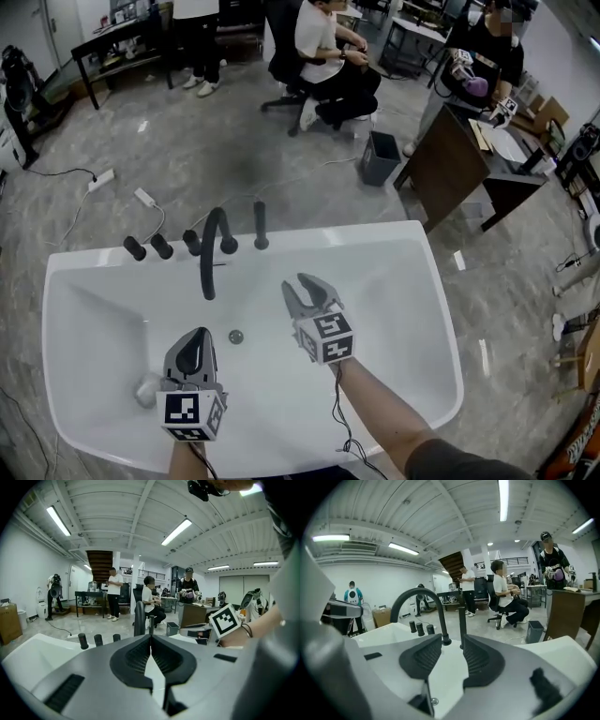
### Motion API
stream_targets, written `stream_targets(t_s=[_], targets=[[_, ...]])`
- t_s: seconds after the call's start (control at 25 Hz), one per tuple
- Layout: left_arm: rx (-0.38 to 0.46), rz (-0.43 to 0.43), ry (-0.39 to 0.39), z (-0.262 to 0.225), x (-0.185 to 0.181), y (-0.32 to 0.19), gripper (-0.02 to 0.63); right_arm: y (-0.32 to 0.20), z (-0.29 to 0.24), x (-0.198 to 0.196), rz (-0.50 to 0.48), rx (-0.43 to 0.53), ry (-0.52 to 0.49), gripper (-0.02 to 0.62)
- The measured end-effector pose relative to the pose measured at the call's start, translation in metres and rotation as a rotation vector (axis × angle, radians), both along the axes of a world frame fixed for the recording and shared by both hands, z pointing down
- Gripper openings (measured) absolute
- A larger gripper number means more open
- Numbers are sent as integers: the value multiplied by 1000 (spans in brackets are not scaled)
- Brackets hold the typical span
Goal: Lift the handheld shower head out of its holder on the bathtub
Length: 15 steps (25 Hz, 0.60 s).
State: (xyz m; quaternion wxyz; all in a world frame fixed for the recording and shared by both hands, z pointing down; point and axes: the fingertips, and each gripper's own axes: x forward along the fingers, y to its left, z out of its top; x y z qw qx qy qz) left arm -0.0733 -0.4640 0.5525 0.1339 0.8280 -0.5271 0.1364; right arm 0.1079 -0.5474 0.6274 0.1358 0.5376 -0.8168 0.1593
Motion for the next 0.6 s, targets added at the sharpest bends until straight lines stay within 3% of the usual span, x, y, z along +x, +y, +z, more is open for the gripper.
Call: stream_targets(t_s=[0.28, 0.6], targets=[[4, -99, 7, 36, -12, -35, 15, -54, 48, -7, -9, -2, -38, 212], [22, -138, -2, 62, -26, -59, 15, -107, 90, -16, 14, 6, -2, 213]])
